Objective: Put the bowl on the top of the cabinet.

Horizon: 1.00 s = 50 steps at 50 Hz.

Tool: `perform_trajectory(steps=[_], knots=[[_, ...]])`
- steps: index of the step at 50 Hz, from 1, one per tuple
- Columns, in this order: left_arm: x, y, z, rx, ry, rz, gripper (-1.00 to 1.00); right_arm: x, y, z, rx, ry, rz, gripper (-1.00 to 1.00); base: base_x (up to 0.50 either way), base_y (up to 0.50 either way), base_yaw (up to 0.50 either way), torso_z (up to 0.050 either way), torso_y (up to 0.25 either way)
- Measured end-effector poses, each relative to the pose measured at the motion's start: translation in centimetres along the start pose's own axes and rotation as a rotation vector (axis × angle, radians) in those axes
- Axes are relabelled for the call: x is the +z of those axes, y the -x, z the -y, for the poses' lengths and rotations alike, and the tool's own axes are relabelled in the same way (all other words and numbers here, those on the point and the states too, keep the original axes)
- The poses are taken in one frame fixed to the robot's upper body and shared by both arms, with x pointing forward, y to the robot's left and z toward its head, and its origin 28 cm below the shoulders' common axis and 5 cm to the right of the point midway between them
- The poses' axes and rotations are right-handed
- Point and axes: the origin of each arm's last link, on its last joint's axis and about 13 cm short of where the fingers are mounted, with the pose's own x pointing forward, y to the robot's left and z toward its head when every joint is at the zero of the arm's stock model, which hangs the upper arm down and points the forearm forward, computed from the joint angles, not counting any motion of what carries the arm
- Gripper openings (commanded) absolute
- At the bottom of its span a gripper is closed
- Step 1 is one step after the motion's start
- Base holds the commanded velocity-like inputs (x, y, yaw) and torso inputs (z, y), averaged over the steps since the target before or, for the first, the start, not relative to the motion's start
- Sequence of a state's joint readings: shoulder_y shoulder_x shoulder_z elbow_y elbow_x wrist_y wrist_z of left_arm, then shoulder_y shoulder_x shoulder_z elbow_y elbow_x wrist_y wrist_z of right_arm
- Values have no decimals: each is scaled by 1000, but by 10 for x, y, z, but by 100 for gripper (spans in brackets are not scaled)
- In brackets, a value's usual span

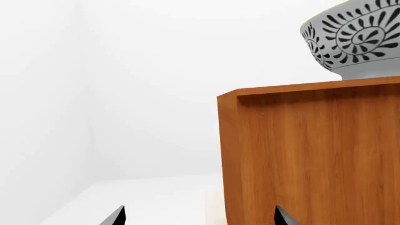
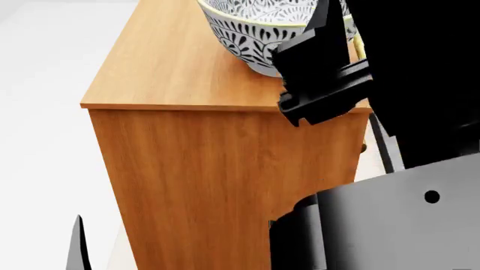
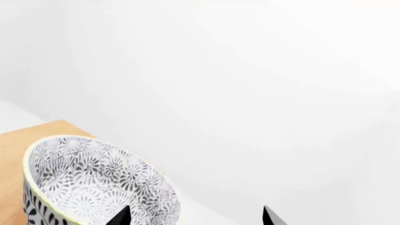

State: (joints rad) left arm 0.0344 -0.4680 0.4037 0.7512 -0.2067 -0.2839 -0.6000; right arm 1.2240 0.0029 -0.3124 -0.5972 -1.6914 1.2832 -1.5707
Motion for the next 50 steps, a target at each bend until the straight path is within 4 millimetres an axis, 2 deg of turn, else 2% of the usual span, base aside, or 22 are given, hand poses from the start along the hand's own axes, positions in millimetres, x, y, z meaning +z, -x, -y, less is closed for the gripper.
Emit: perform_trajectory(steps=[7,15,50], knots=[[0,0,0,0,-1,1,100,-22,17,-4,-25,-13,-29,100,0,0,0,0,0],[0,0,1,-1,-2,0,100,-37,29,-6,-45,-22,-61,100,0,0,0,0,0],[0,0,0,5,-3,-1,100,-73,55,-8,-72,-88,-185,100,0,0,0,0,0]])
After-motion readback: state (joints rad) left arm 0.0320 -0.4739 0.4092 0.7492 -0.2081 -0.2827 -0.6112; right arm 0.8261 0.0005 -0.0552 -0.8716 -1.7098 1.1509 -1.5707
